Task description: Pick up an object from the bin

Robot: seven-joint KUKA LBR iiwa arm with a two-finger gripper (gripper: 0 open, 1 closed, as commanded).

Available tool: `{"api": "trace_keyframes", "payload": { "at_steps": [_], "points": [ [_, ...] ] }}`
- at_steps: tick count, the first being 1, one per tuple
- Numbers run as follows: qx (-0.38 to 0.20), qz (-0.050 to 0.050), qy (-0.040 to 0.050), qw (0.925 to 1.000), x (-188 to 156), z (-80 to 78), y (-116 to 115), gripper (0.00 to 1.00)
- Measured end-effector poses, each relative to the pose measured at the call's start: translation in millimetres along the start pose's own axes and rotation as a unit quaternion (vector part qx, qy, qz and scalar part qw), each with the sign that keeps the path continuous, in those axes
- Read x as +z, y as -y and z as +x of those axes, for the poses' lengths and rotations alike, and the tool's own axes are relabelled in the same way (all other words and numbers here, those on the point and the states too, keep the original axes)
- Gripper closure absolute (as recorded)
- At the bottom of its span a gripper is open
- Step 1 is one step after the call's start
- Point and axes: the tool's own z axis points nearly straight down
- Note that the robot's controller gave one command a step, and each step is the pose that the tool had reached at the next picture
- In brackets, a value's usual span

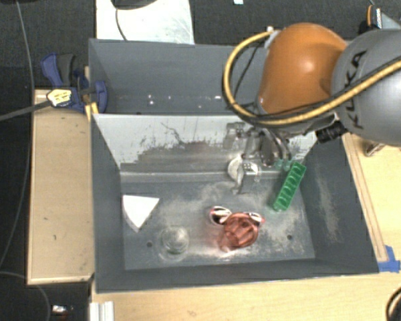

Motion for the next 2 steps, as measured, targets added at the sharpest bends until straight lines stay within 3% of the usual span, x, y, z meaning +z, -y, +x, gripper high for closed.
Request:
{"api": "trace_keyframes", "payload": {
  "at_steps": [1,2],
  "points": [
    [0.001,0.0,0.0037,1.0,-3.9,-1.5,0.4,0.0],
    [0.045,-0.001,0.0101,0.9989,134.3,41.5,48.8,0.0]
  ]
}}
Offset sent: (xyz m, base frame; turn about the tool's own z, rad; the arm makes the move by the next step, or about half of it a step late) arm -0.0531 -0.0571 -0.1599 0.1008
